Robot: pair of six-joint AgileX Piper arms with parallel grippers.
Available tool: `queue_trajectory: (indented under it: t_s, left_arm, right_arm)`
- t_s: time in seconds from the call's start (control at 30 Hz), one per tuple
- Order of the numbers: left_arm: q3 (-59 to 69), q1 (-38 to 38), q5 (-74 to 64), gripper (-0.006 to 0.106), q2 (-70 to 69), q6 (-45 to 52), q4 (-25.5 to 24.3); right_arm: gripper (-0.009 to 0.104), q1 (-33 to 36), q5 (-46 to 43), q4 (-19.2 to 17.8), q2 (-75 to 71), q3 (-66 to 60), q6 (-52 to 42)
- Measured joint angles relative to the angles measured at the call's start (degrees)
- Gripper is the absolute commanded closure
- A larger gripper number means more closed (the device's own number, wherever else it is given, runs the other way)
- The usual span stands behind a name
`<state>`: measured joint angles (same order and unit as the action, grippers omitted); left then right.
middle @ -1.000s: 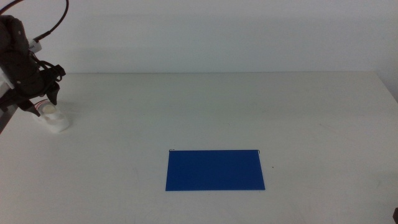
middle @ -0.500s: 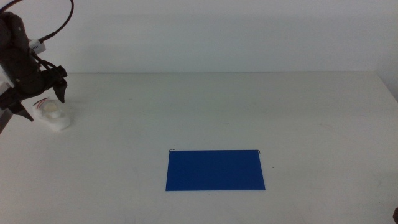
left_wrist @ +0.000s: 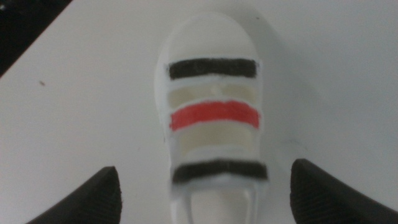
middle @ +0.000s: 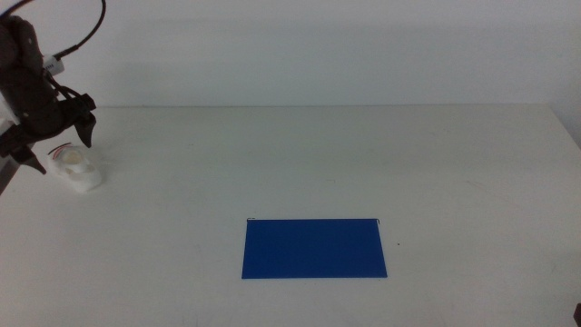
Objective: Use one arm to grab the shoe from the table and place it on the mat.
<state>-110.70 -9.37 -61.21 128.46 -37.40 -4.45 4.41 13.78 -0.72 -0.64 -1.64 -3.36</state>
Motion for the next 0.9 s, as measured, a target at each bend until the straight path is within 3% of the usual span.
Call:
queue_trajectory:
  t_s: [0.2, 0.37, 0.5, 0.73, 0.9]
  left_arm:
    - [-0.05, 0.0, 2.38, 0.007, 3.33, -0.88, 0.88]
    - [-0.08, 0.0, 2.77, 0.018, 3.63, -0.88, 1.06]
    - [-0.08, 0.0, 2.83, 0.042, 3.63, -0.88, 1.09]
    - [-0.08, 0.0, 2.65, 0.1, 3.63, -0.82, 1.71]
    - [-0.12, 0.0, 1.14, 0.102, 3.1, -1.31, 1.91]
  right_arm:
    - [0.017, 0.0, 0.0, 0.0, 0.0, 0.0, 0.0]
    - [0.017, 0.0, 0.0, 0.0, 0.0, 0.0, 0.0]
    - [0.017, 0.0, 0.0, 0.0, 0.0, 0.0, 0.0]
    - [0.017, 0.0, 0.0, 0.0, 0.0, 0.0, 0.0]
    - [0.017, 0.0, 0.0, 0.0, 0.0, 0.0, 0.0]
